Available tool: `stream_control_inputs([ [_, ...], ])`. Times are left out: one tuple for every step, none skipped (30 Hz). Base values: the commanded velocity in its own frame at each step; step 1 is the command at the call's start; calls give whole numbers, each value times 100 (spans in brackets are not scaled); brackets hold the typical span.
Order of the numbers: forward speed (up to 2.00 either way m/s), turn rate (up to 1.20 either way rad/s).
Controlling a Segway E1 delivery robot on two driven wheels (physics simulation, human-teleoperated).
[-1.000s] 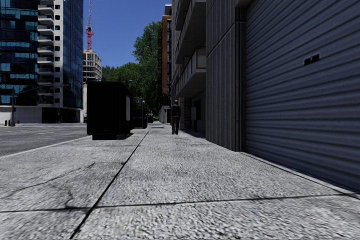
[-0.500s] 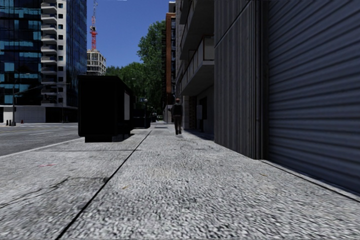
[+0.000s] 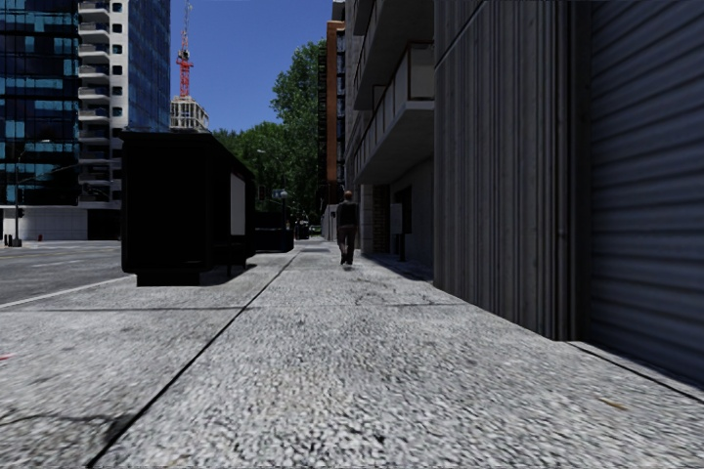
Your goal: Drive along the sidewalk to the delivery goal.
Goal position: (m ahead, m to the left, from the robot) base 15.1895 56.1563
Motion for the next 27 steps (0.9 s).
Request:
stream_control_inputs([
  [200,120],
  [200,120],
  [200,88],
  [200,88],
  [200,0],
  [200,0],
  [200,0],
  [200,0],
  [200,0],
  [200,0],
  [200,0],
  [200,0],
  [200,0],
  [200,0],
  [200,0],
  [200,0],
  [200,0],
  [200,0],
  [200,0],
  [200,0],
  [200,0],
  [200,0],
  [200,0],
  [200,0],
  [200,0],
  [200,0],
  [200,0],
])
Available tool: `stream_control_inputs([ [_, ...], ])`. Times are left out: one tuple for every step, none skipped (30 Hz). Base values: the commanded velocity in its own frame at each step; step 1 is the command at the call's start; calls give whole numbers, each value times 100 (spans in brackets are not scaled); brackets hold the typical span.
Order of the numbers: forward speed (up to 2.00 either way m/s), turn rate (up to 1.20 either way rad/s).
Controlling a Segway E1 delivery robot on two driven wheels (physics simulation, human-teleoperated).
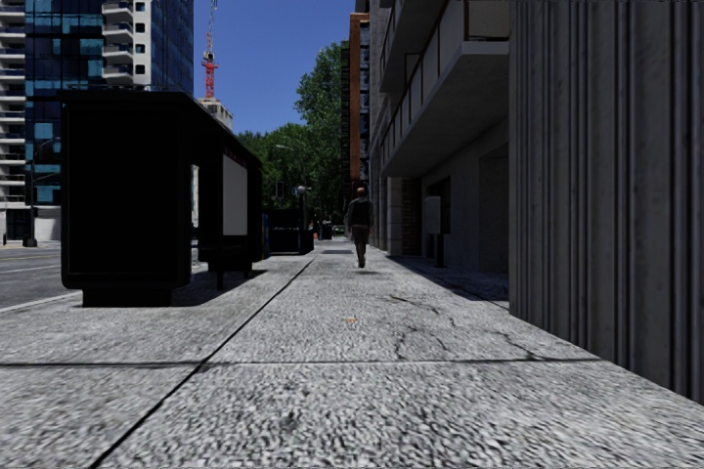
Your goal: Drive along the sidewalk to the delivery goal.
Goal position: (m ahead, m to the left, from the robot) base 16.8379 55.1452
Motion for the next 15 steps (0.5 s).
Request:
stream_control_inputs([
  [200,0],
  [200,0],
  [200,0],
  [200,0],
  [200,0],
  [200,0],
  [200,0],
  [200,14],
  [200,57],
  [200,66],
  [200,67],
  [200,20],
  [200,3],
  [200,0],
  [200,0],
])
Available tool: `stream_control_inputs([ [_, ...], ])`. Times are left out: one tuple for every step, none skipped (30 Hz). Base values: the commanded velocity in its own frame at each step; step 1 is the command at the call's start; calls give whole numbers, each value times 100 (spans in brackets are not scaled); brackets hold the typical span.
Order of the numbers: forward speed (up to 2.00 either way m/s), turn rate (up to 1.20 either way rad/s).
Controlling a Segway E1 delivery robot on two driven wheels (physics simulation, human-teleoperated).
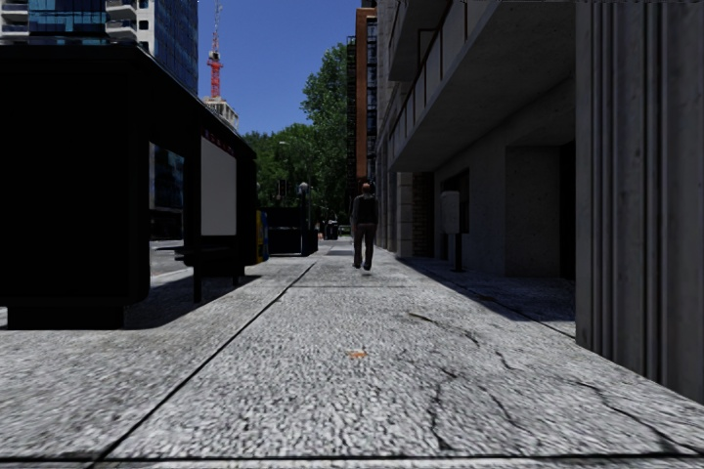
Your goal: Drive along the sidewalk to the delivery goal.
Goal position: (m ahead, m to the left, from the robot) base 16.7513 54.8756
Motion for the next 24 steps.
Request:
stream_control_inputs([
  [200,0],
  [200,0],
  [200,0],
  [200,0],
  [200,0],
  [200,0],
  [200,0],
  [200,0],
  [200,0],
  [200,0],
  [200,0],
  [200,0],
  [200,0],
  [200,0],
  [200,0],
  [200,0],
  [200,0],
  [200,0],
  [200,0],
  [200,0],
  [200,0],
  [200,0],
  [200,0],
  [200,0],
])
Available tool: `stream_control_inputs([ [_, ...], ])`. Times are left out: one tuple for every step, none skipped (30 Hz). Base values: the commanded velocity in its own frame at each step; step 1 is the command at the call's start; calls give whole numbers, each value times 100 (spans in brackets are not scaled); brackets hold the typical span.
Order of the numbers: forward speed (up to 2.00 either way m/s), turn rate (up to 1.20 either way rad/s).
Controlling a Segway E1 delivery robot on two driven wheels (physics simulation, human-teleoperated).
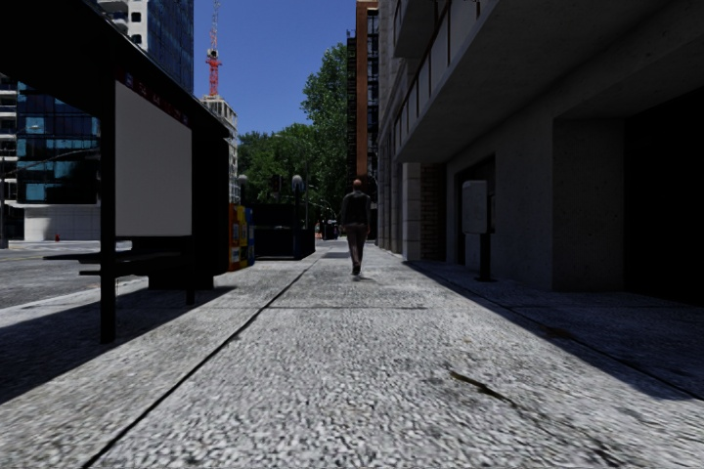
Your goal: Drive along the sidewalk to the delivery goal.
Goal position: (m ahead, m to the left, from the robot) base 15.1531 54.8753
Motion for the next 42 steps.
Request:
stream_control_inputs([
  [200,0],
  [200,0],
  [200,0],
  [200,0],
  [200,0],
  [200,0],
  [200,0],
  [200,0],
  [200,0],
  [200,0],
  [200,0],
  [200,0],
  [200,0],
  [200,0],
  [200,0],
  [200,0],
  [200,0],
  [200,0],
  [200,0],
  [200,0],
  [200,0],
  [200,0],
  [200,0],
  [200,0],
  [200,0],
  [200,0],
  [200,0],
  [200,0],
  [200,0],
  [200,0],
  [200,0],
  [200,0],
  [200,0],
  [200,0],
  [200,0],
  [200,0],
  [200,0],
  [200,0],
  [200,0],
  [200,0],
  [200,0],
  [200,0],
])
